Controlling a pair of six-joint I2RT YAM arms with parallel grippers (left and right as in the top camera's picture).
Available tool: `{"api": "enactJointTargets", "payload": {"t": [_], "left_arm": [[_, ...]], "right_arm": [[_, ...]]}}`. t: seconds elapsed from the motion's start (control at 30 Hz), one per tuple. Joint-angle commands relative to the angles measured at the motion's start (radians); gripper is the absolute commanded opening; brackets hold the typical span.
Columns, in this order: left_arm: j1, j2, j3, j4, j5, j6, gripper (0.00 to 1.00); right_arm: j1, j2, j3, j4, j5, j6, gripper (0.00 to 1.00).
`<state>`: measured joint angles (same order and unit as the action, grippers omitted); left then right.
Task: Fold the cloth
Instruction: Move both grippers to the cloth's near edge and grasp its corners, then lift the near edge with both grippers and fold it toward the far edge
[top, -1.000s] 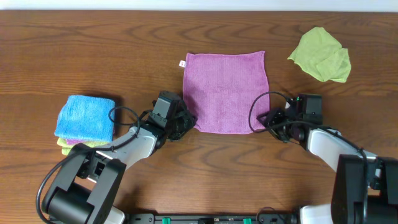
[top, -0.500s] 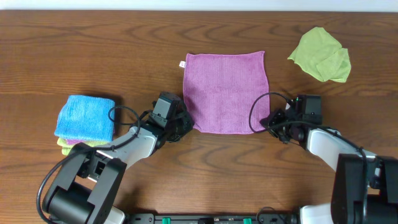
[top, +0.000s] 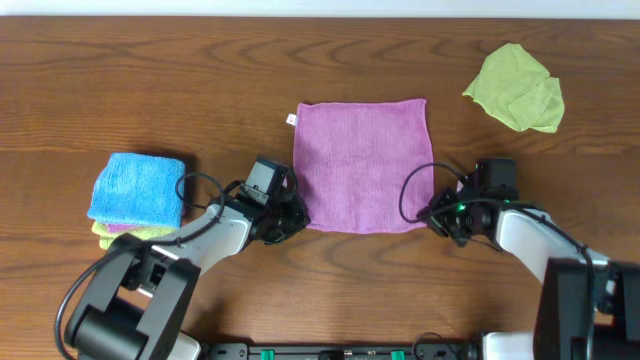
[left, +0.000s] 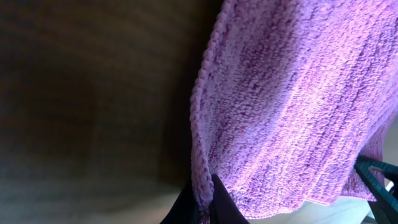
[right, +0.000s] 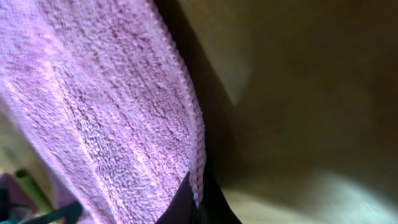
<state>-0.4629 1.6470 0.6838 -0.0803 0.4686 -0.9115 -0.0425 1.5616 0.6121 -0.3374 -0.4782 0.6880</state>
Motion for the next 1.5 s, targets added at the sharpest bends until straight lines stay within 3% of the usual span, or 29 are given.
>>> {"api": "enactJointTargets", "payload": {"t": [0.0, 0.3, 0.73, 1.0, 1.47], "left_arm": [[0.000, -0.055, -0.001, -0.038, 0.011, 0.042, 0.06], [-0.004, -0.140, -0.001, -0.256, 0.011, 0.054, 0.06], [-0.035, -0.289, -0.001, -0.406, 0.003, 0.035, 0.06], [-0.037, -0.293, -0.001, -0.379, -0.003, 0.020, 0.06], [-0.035, -0.290, 0.063, -0.349, -0.183, -0.005, 0.06]], "right_arm": [[0.005, -0.073, -0.005, -0.060, 0.053, -0.055, 0.01], [0.005, -0.176, -0.005, -0.247, 0.063, -0.149, 0.01], [0.005, -0.284, -0.005, -0.407, 0.063, -0.196, 0.01], [0.005, -0.378, -0.005, -0.393, 0.086, -0.194, 0.01], [0.005, -0.377, -0.003, -0.236, 0.142, -0.153, 0.01]]}}
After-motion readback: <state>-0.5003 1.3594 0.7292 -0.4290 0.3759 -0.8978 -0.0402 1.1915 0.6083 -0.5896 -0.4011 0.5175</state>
